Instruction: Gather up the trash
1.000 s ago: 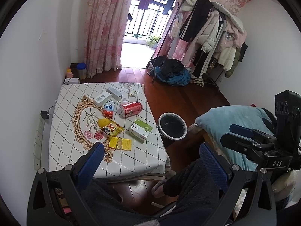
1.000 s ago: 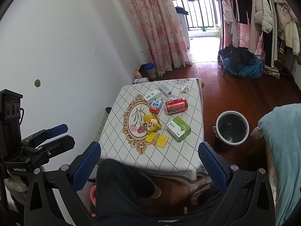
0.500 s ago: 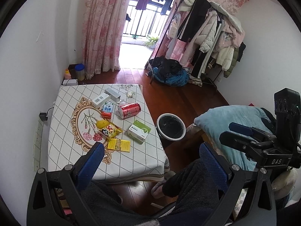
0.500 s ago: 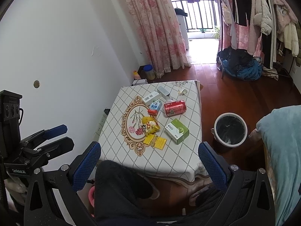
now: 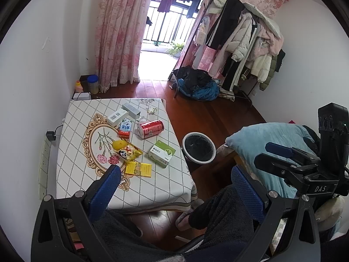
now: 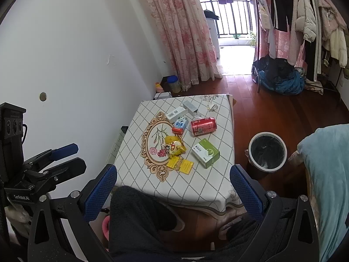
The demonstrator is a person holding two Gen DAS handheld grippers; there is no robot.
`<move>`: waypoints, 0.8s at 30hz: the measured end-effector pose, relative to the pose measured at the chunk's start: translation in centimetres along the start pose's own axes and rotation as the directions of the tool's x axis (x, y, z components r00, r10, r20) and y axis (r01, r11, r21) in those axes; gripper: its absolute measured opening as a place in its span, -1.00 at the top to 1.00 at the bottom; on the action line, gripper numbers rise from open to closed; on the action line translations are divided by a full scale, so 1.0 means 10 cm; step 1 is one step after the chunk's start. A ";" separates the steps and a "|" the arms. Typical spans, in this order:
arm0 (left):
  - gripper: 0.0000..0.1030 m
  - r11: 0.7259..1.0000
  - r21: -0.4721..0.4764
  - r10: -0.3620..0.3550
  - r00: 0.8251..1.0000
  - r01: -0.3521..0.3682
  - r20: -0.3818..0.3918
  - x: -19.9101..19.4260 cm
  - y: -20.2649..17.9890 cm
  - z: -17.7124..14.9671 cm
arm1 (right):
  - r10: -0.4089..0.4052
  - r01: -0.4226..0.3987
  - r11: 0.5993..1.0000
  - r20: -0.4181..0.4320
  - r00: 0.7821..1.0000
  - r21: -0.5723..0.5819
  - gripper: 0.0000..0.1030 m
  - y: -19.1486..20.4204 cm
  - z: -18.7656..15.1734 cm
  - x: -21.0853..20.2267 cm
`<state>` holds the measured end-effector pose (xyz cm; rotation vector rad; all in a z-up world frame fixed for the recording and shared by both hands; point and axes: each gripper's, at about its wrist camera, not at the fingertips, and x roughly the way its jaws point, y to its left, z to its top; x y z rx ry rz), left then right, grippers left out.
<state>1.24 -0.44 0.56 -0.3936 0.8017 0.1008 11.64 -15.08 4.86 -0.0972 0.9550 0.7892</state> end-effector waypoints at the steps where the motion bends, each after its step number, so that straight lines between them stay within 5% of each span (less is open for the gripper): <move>1: -1.00 1.000 0.000 -0.001 1.000 0.001 0.000 0.00 0.00 0.00 | 0.002 -0.002 1.000 0.001 1.000 0.003 -1.00 0.00 -0.02 -0.01; 24: -1.00 1.000 0.001 -0.002 1.000 0.002 0.005 -0.02 -0.01 0.06 | 0.004 -0.004 1.000 0.005 1.000 -0.007 -1.00 0.01 0.03 -0.02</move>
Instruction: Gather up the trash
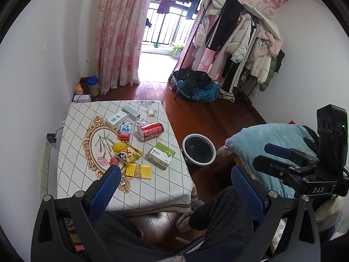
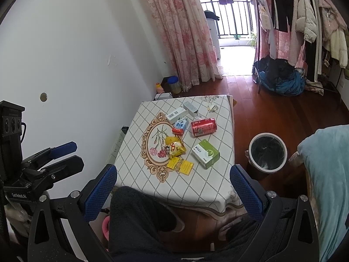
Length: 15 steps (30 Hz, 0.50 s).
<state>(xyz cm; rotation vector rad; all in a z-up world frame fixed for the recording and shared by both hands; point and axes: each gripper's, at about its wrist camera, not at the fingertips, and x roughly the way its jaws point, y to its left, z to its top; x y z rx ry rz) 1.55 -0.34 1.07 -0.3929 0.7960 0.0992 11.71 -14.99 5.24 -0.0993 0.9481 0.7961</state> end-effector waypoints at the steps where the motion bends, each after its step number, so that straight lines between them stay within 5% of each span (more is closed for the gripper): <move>1: -1.00 1.000 0.000 0.000 1.000 0.000 0.001 0.00 0.00 0.00 | 0.001 -0.001 1.000 0.000 1.000 -0.001 -1.00 0.00 -0.01 0.00; 15: -1.00 1.000 0.001 -0.002 1.000 0.002 0.001 0.01 0.01 -0.01 | 0.005 -0.005 1.000 0.002 1.000 -0.003 -1.00 0.00 -0.06 0.03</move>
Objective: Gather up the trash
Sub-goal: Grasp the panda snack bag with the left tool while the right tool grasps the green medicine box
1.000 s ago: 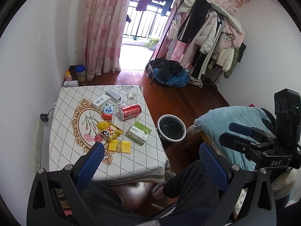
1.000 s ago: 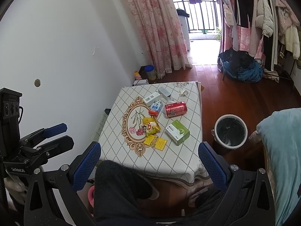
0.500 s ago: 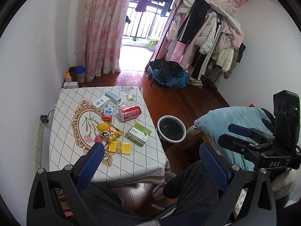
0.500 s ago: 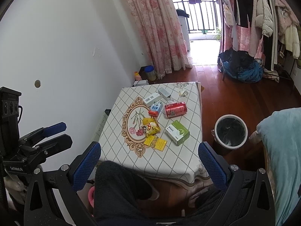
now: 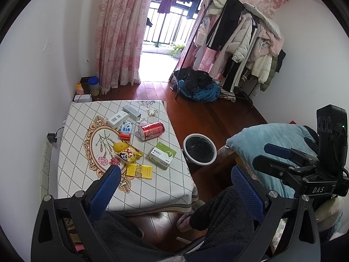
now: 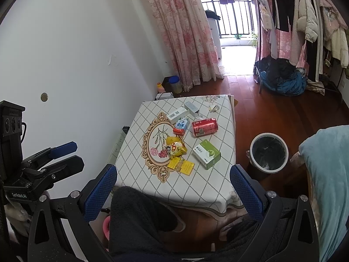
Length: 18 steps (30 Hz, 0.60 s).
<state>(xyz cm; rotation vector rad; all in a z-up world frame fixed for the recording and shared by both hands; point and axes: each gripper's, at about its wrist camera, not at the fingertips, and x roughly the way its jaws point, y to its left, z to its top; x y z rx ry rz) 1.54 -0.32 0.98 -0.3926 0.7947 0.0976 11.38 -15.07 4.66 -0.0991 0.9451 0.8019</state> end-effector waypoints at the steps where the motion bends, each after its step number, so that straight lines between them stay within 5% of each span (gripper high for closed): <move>1: -1.00 1.000 0.001 0.001 1.000 -0.001 0.001 0.00 0.01 -0.02 | 0.000 0.000 1.000 0.000 1.000 0.001 -1.00 0.00 0.00 0.00; 7: -1.00 1.000 -0.006 0.014 1.000 -0.014 -0.001 0.02 0.04 0.02 | 0.001 -0.001 1.000 0.001 1.000 0.003 -1.00 -0.01 0.00 0.01; 10: -1.00 0.990 -0.019 0.140 0.990 -0.140 -0.001 0.18 0.18 0.06 | -0.019 0.019 1.000 -0.009 1.000 0.019 -1.00 -0.03 0.00 0.13; 14: -1.00 0.931 -0.056 0.361 0.932 -0.362 -0.026 0.63 0.50 0.07 | -0.063 0.064 0.998 -0.037 0.997 0.027 -1.00 -0.12 0.04 0.50; 18: -1.00 0.869 -0.090 0.473 0.871 -0.486 -0.134 1.30 0.97 -0.04 | -0.100 0.105 0.994 -0.125 0.987 0.033 -1.00 -0.36 0.07 1.20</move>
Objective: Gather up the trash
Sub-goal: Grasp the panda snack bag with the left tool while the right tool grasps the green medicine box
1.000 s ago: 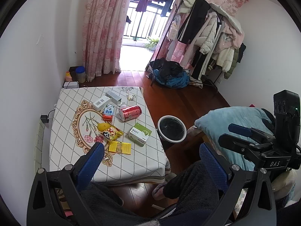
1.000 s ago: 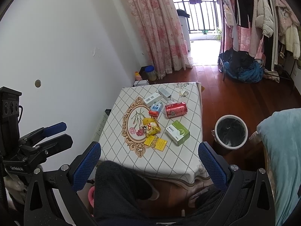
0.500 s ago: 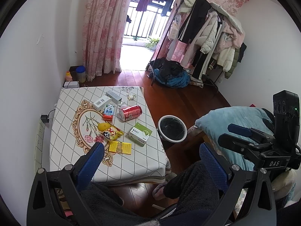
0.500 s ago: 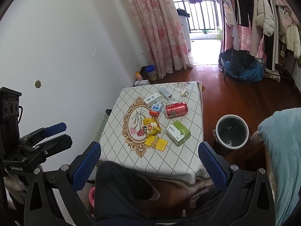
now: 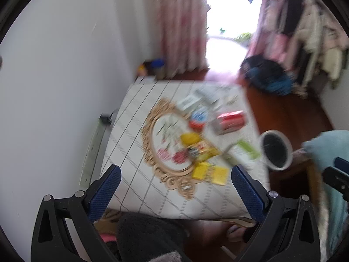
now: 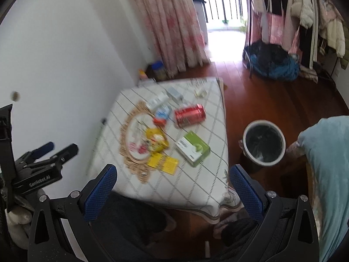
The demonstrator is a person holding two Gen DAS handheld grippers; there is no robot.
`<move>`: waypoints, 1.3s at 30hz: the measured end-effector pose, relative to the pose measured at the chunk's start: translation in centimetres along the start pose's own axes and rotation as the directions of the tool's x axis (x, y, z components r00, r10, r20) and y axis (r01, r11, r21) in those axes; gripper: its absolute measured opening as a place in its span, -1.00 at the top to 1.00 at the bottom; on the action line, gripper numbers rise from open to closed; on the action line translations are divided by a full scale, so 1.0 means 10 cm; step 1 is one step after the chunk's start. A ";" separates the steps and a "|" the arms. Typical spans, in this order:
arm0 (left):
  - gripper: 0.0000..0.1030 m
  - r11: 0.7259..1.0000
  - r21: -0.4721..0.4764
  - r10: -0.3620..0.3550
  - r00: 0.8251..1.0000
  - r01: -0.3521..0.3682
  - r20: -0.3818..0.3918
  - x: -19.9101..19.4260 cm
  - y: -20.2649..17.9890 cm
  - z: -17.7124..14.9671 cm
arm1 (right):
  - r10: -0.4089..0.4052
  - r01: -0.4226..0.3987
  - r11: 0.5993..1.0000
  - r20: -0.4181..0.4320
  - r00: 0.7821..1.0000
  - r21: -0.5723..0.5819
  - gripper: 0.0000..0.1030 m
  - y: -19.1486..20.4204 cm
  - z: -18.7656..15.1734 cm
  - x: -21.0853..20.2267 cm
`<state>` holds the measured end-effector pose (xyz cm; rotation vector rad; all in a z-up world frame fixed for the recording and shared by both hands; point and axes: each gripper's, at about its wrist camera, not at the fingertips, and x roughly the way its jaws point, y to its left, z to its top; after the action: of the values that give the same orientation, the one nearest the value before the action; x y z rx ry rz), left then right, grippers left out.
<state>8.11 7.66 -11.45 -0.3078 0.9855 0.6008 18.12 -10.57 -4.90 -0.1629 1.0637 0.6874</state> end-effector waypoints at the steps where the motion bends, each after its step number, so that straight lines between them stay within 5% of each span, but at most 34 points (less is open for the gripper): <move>1: -1.00 1.000 -0.007 0.019 0.999 -0.019 -0.030 0.20 0.03 -0.04 | -0.017 0.017 1.000 -0.028 0.999 -0.009 -1.00 -0.04 0.04 0.24; 9: -1.00 0.993 -0.035 0.099 0.962 -0.111 -0.254 1.40 0.21 -0.25 | -0.130 0.084 0.983 -0.302 0.944 -0.162 -1.00 -0.31 0.24 2.24; 17: -1.00 0.991 -0.120 0.012 0.927 -0.061 -0.374 1.98 0.15 -0.31 | -0.183 0.065 0.962 -0.452 0.873 -0.265 -1.00 -0.31 0.33 3.34; 20: -0.99 0.984 -0.180 -0.054 0.924 -0.016 -0.378 2.08 0.11 -0.24 | -0.161 0.054 0.971 -0.471 0.867 -0.232 -0.80 -0.34 0.30 3.49; 27: -0.98 0.924 -0.364 -0.257 0.894 0.116 -0.368 2.45 -0.06 -0.01 | -0.128 0.158 0.987 -0.477 0.870 0.024 -0.77 -0.80 0.12 3.26; 32: -0.63 0.901 -0.418 -0.304 0.855 0.115 -0.420 2.82 -0.25 0.09 | -0.099 0.161 0.983 -0.489 0.866 0.086 -0.83 -0.87 -0.09 3.30; 39: -0.13 0.924 -0.370 -0.249 0.884 0.095 -0.396 2.85 -0.38 0.18 | -0.087 0.153 0.983 -0.478 0.874 0.101 -0.83 -0.88 -0.28 3.33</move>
<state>23.26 15.06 -34.82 -0.8649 1.2679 0.5452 31.29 -4.05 -36.18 -0.2866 1.5533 0.4657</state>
